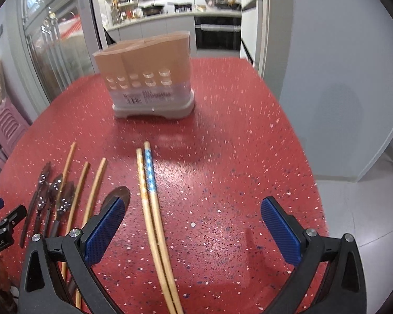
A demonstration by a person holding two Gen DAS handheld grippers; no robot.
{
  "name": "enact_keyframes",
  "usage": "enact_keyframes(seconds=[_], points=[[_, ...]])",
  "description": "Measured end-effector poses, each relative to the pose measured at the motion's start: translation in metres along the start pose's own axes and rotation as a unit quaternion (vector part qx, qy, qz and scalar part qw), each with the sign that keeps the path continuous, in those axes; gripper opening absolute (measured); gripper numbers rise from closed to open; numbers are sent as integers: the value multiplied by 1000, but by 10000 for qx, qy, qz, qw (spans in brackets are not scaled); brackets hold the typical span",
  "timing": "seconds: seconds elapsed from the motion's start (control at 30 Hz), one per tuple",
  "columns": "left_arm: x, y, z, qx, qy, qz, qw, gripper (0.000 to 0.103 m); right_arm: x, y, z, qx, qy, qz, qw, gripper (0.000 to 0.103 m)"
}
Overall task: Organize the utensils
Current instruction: 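Grasp a brown spoon with the left tool while the right tool grasps a blue-tipped chopstick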
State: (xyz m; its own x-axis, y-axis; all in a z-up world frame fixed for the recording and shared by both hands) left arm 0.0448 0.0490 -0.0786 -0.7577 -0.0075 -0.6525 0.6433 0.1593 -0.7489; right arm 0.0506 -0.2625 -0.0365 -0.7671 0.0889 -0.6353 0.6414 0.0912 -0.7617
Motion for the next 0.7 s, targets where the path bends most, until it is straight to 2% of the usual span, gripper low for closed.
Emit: enact_keyframes(seconds=[0.07,0.1,0.23,0.43,0.7], points=[[-1,5,-3,9,-3,-73,10000,103,-2,7,4,-55,22,-132,9999,100],[-2,7,-4,23,-8,-115,9999,103,-3,10,5,-68,4,-198,9998,95],[-5,18,-7,62,-14,-318,9995,103,-4,22,7,-191,-5,-446,9988,92],[-5,31,-8,122,-9,-526,9985,103,-2,35,-2,-159,-242,-740,9968,72],[-14,41,-4,233,-14,-593,9980,103,-2,43,-12,-121,-583,-923,9939,70]])
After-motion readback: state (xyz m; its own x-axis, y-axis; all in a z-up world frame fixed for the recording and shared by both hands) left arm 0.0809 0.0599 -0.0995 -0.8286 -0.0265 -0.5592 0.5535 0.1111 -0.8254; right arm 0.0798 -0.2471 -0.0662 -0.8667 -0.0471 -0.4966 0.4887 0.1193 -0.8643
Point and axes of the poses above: each gripper's, at about its wrist camera, not at the fingertips, and y roughly the way its jaws point, z to its right, x to its underside, the point moved 1 cm from there along y, roughly the way its jaws point, and after that the axes turned 7 degrees about -x, right-handed, at the moved point
